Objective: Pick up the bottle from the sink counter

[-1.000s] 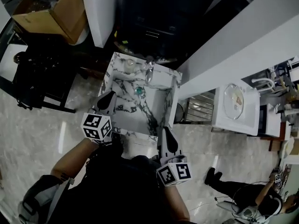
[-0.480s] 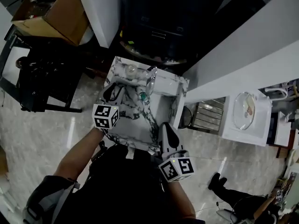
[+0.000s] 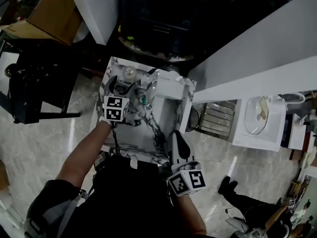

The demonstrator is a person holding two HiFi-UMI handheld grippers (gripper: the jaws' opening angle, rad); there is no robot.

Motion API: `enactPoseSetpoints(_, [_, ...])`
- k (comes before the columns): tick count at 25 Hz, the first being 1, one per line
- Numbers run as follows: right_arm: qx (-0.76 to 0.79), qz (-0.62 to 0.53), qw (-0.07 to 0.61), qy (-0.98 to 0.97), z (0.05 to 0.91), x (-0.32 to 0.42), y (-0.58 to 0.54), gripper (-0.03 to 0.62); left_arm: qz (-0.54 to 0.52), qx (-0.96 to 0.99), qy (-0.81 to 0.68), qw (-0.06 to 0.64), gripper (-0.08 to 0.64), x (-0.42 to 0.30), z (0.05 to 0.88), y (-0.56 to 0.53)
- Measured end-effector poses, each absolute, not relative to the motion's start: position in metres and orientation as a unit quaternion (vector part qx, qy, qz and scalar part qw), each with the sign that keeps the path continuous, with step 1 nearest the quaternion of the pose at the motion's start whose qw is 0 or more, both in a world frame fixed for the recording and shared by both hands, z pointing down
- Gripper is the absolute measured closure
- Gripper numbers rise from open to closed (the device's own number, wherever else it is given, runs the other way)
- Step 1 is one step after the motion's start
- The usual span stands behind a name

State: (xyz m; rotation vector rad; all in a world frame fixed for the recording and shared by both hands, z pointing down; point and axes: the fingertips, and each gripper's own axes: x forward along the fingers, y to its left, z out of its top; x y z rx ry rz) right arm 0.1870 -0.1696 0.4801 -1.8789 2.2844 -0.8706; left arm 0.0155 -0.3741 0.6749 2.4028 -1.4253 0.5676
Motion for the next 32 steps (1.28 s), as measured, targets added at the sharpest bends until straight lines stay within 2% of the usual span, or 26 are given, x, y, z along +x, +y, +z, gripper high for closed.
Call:
enactPoseSetpoints(12, [-0.658,-0.289,0.019,0.695,0.491,0.215,-0.147,0.569,0.208,0.82,-0.509,0.159,0.217,0.034,0.717,-0.418])
enactPoseSetpoints(19, [-0.672,-0.288,0.018,0.682,0.491,0.217,-0.131,0.569,0.223,0.821,-0.507,0.137,0.218,0.042,0.729,-0.429])
enactPoseSetpoints(32, [-0.66,-0.285,0.028,0.694,0.481,0.201,-0.124,0.569,0.217,0.833,-0.481,0.169,0.222,0.027,0.712,-0.41])
